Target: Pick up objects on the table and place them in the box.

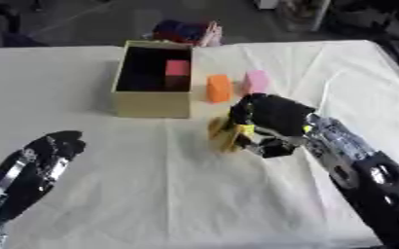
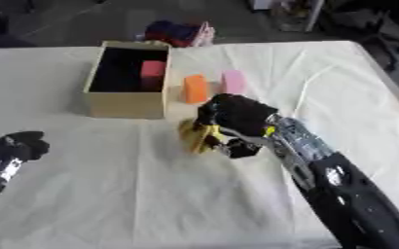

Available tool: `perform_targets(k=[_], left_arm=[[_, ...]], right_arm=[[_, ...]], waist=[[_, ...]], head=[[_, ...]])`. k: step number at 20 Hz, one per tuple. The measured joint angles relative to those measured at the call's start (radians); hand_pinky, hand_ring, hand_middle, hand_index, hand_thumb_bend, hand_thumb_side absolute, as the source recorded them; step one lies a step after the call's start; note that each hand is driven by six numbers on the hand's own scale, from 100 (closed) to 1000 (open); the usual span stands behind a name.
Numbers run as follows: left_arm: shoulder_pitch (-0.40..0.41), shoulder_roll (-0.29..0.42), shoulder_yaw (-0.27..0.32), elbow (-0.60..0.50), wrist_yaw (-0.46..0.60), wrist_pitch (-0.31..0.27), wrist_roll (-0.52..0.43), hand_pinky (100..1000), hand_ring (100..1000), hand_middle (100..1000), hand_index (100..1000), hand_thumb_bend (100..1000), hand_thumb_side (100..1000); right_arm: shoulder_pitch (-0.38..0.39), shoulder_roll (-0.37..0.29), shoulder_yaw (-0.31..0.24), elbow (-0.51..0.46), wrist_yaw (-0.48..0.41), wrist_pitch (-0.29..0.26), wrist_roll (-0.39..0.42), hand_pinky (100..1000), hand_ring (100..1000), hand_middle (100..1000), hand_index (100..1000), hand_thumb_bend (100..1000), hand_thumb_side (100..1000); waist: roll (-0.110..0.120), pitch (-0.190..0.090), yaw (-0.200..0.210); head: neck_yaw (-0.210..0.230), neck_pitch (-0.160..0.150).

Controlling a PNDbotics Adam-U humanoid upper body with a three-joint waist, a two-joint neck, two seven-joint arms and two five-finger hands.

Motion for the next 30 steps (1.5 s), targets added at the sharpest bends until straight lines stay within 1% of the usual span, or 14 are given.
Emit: perform_targets(k=[3, 6, 10, 13, 16, 20, 21, 23, 25, 27, 28, 29, 30], left_arm=[[0.001, 0.000, 0.000, 0.001, 0.000, 0.000, 0.000, 819, 771, 687, 849, 100, 747], [0.003, 0.000, 0.000, 0.002, 0.000, 0.000, 0.000, 819, 771, 687, 849, 100, 749], [0.006, 0.000, -0.003, 0.002, 0.002, 0.000, -0.001, 819, 771, 686, 849, 100, 751], [0.006, 0.000, -0.004, 0.002, 0.007, 0.000, -0.004, 819, 771, 686, 849, 100, 751], [0.005, -0.001, -0.009, 0.002, 0.010, 0.000, -0.008, 819, 771, 686, 849, 100, 751], [-0.004, -0.003, -0.017, 0.002, 0.015, -0.001, -0.017, 819, 770, 686, 849, 100, 749], [-0.008, -0.003, -0.019, 0.002, 0.017, -0.001, -0.019, 819, 770, 686, 849, 100, 748], [-0.012, -0.003, -0.023, 0.002, 0.019, -0.002, -0.023, 819, 770, 686, 849, 100, 749], [-0.017, -0.005, -0.027, 0.002, 0.021, -0.003, -0.027, 819, 770, 686, 849, 100, 750], [-0.018, -0.008, -0.028, 0.002, 0.023, -0.003, -0.030, 819, 770, 686, 849, 100, 750], [-0.018, -0.010, -0.028, 0.002, 0.024, -0.003, -0.031, 819, 770, 686, 849, 100, 750], [-0.018, -0.011, -0.028, 0.002, 0.025, -0.003, -0.031, 819, 770, 686, 849, 100, 751], [-0.018, -0.011, -0.028, 0.002, 0.025, -0.003, -0.032, 819, 770, 686, 849, 100, 751]], right_arm=[[-0.071, -0.007, -0.024, 0.016, -0.071, 0.035, -0.002, 813, 690, 622, 348, 100, 100], [-0.158, -0.007, -0.046, 0.052, -0.119, 0.065, 0.007, 814, 687, 620, 349, 100, 100], [-0.296, 0.012, -0.066, 0.159, -0.150, 0.094, 0.037, 815, 679, 615, 349, 100, 100], [-0.395, 0.050, -0.081, 0.271, -0.148, 0.107, 0.051, 816, 675, 612, 349, 100, 100], [-0.473, 0.108, -0.104, 0.398, -0.125, 0.117, 0.055, 819, 660, 602, 347, 100, 100], [-0.545, 0.187, -0.143, 0.554, -0.067, 0.138, 0.037, 819, 665, 606, 360, 100, 100], [-0.557, 0.207, -0.152, 0.590, -0.041, 0.145, 0.029, 818, 667, 609, 384, 100, 100], [-0.577, 0.245, -0.170, 0.653, 0.015, 0.165, 0.008, 819, 665, 613, 473, 100, 100], [-0.587, 0.281, -0.189, 0.708, 0.068, 0.190, -0.023, 822, 672, 629, 603, 100, 100], [-0.587, 0.311, -0.204, 0.751, 0.110, 0.216, -0.058, 822, 682, 643, 667, 100, 100], [-0.587, 0.322, -0.207, 0.767, 0.128, 0.228, -0.075, 819, 684, 647, 699, 100, 157], [-0.587, 0.331, -0.208, 0.780, 0.148, 0.240, -0.091, 818, 687, 650, 723, 100, 239], [-0.587, 0.339, -0.208, 0.787, 0.168, 0.252, -0.108, 817, 689, 655, 768, 100, 355]], waist=[[0.000, -0.001, 0.000], [0.000, -0.001, 0.003], [0.000, -0.002, 0.014], [0.000, -0.002, 0.028], [0.002, -0.002, 0.044], [0.018, -0.001, 0.070], [0.020, -0.001, 0.077], [0.020, -0.001, 0.090], [0.021, -0.001, 0.099], [0.023, 0.000, 0.103], [0.024, 0.000, 0.104], [0.024, 0.000, 0.106], [0.024, 0.000, 0.107]], head=[[0.003, 0.000], [0.003, 0.000], [0.001, 0.000], [-0.006, 0.000], [-0.018, 0.000], [-0.044, 0.000], [-0.052, 0.000], [-0.068, 0.000], [-0.080, 0.000], [-0.088, 0.000], [-0.091, 0.000], [-0.093, 0.000], [-0.095, 0.000]])
